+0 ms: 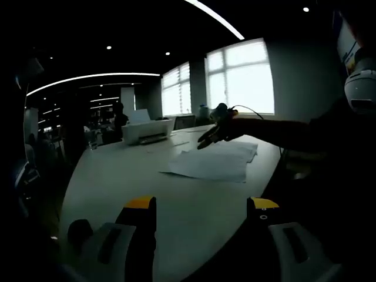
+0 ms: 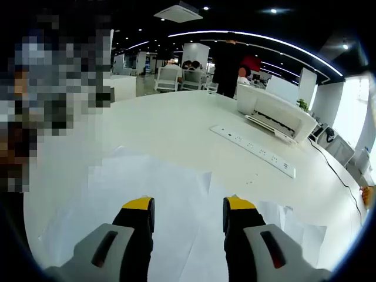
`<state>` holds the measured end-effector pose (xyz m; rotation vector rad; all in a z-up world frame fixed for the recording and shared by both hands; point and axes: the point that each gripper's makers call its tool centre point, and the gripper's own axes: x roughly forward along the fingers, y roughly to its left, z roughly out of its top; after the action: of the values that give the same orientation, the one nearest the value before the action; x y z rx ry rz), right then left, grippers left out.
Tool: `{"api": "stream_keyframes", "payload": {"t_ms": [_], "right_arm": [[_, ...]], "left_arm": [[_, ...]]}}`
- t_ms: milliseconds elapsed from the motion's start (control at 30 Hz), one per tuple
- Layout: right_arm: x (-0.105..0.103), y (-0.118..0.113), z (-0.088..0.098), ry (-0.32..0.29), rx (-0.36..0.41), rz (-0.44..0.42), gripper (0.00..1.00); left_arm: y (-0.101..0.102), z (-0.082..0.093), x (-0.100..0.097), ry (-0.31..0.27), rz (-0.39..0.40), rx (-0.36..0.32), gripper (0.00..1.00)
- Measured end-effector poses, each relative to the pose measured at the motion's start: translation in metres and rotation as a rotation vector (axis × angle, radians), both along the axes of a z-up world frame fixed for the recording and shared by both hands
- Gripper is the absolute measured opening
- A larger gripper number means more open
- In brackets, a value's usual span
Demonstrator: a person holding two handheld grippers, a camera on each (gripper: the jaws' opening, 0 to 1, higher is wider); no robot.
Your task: Organize the stack of printing papers by aligning and flattening the scattered papers on the table
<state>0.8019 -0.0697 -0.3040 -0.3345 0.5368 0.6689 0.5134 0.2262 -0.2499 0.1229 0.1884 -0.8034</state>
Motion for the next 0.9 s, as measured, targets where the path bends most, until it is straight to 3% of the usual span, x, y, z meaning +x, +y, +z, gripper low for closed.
{"api": "stream_keyframes", "payload": {"t_ms": [767, 900], "right_arm": [[0.013, 0.010, -0.014, 0.007, -0.007, 0.012, 0.37], [0.028, 0.011, -0.019, 0.020, -0.009, 0.015, 0.37]], "left_arm": [[0.001, -0.009, 0.003, 0.027, -0.001, -0.002, 0.65], [0.004, -0.011, 0.005, 0.033, 0.004, -0.003, 0.65]]}}
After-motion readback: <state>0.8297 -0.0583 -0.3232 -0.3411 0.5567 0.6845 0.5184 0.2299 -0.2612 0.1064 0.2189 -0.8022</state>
